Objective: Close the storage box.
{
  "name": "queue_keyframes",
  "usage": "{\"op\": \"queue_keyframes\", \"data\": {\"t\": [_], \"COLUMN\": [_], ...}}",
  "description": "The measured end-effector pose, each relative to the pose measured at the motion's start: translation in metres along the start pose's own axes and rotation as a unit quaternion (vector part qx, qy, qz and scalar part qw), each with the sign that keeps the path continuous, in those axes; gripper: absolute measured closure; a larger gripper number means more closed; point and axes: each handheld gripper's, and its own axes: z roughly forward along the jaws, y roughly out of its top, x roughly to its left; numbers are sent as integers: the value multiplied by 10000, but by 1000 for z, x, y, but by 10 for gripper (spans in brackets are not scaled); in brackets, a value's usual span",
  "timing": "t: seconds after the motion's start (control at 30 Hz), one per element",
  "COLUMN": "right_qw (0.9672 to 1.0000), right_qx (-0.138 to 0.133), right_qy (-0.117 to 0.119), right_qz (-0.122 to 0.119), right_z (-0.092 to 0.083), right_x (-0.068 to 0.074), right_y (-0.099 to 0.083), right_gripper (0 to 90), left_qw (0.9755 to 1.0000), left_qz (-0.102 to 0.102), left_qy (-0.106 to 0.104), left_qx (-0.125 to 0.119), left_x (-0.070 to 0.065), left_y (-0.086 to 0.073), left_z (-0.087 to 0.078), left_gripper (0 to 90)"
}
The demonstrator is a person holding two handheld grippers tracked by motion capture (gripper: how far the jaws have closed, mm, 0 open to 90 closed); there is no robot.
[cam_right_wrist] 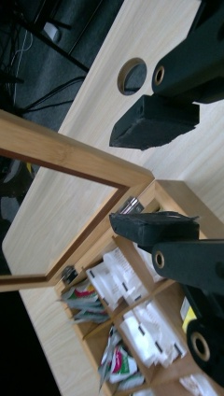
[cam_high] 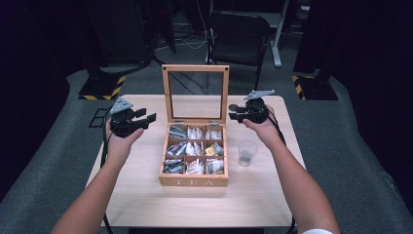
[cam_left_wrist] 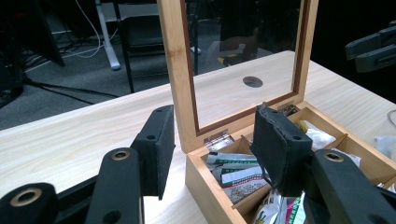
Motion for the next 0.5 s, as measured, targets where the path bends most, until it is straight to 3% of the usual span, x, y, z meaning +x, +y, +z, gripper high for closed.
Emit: {"op": "queue_keyframes", "data": {"t": [0.37, 0.5], "right_qw": [10000, 9999], "right_qx": [82, -81], "right_qy": [33, 6], "right_qz": [-18, 60], "right_z": [15, 23], "right_x": [-9, -10], "right_y": [7, 9], "right_gripper": [529, 527], "left_qw": [10000, 10000], "left_qz": [-12, -68], "left_qy": [45, 63], "left_qx": [-26, 18], "left_x": [3, 5], "left_y": [-1, -5], "left_z": [-3, -6], "left_gripper": [487, 487]}}
